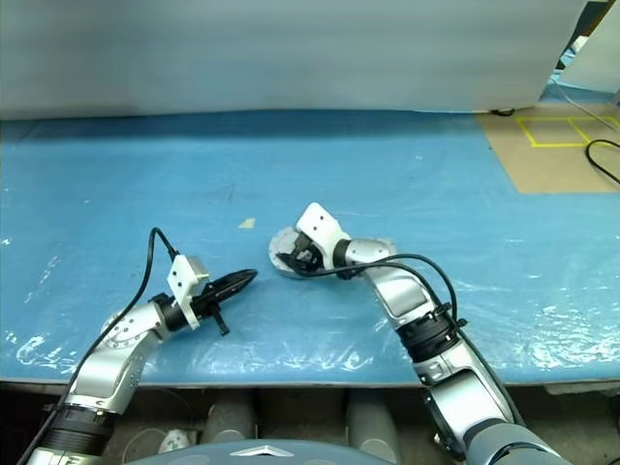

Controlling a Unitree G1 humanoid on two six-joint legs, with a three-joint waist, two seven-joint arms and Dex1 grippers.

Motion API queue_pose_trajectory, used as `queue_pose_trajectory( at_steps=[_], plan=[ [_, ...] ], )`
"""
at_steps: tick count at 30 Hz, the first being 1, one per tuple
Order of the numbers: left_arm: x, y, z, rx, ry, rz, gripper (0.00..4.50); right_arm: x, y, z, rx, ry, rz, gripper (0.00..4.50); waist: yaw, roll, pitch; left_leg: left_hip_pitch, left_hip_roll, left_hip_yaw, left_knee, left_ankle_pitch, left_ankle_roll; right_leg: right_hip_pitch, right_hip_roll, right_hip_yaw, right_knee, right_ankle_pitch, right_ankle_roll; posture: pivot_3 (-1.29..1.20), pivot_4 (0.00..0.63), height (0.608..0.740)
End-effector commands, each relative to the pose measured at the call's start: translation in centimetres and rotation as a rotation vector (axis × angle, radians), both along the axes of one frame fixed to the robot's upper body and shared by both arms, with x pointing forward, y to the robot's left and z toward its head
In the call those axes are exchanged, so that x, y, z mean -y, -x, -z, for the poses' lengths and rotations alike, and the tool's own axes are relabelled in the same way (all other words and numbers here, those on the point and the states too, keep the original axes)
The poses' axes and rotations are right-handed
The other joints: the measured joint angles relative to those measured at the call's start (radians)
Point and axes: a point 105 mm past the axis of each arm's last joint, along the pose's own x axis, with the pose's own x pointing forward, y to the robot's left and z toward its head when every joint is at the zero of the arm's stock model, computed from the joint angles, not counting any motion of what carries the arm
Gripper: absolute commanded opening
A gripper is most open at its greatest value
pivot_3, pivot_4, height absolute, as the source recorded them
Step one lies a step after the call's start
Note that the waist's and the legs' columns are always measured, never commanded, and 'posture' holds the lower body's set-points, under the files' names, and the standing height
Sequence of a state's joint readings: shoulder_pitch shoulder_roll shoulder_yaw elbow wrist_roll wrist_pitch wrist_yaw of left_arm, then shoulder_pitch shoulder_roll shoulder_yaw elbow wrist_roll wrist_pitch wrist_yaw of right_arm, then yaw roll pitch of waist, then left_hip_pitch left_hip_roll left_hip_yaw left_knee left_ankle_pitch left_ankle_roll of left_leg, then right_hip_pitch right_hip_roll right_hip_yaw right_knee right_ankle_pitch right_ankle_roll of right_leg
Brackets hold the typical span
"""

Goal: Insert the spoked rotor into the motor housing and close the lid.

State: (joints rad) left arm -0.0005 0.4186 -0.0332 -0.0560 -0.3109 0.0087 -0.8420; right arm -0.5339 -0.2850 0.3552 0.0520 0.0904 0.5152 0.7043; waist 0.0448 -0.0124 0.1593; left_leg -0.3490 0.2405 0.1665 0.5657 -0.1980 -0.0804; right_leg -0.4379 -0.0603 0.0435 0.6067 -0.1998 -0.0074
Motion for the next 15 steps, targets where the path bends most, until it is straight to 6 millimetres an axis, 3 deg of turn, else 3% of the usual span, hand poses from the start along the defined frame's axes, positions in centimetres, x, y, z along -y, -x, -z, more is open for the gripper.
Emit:
queue_pose_trajectory(
  at_steps=[1, 8, 15],
  plan=[
    [0.4, 0.0, -1.2, 0.050, 0.011, 0.015, 0.00, 2.5, -0.3, 3.3, -0.127, 0.075, 0.079, 2.98, 0.000, 0.000, 0.000, 0.000, 0.000, 0.000, 0.000, 0.000, 0.000, 0.000, 0.000, 0.000, 0.000, 0.000, 0.000, 0.00, 0.150, 0.740],
    [0.8, -0.2, -1.3, 0.052, 0.013, 0.025, 0.00, 2.8, -1.0, 3.5, -0.093, 0.105, 0.119, 2.98, 0.003, 0.000, -0.001, 0.001, 0.000, 0.000, 0.001, 0.000, 0.000, 0.001, 0.000, 0.000, 0.000, 0.000, 0.000, 0.00, 0.150, 0.740],
    [1.2, -0.6, -1.5, 0.062, 0.011, 0.037, 0.00, 2.3, -0.5, 4.7, -0.078, 0.145, 0.115, 2.98, 0.001, -0.001, -0.006, 0.001, 0.000, 0.000, 0.001, 0.000, 0.001, 0.001, -0.001, 0.000, 0.001, -0.004, 0.006, 0.00, 0.150, 0.740]
  ],
)
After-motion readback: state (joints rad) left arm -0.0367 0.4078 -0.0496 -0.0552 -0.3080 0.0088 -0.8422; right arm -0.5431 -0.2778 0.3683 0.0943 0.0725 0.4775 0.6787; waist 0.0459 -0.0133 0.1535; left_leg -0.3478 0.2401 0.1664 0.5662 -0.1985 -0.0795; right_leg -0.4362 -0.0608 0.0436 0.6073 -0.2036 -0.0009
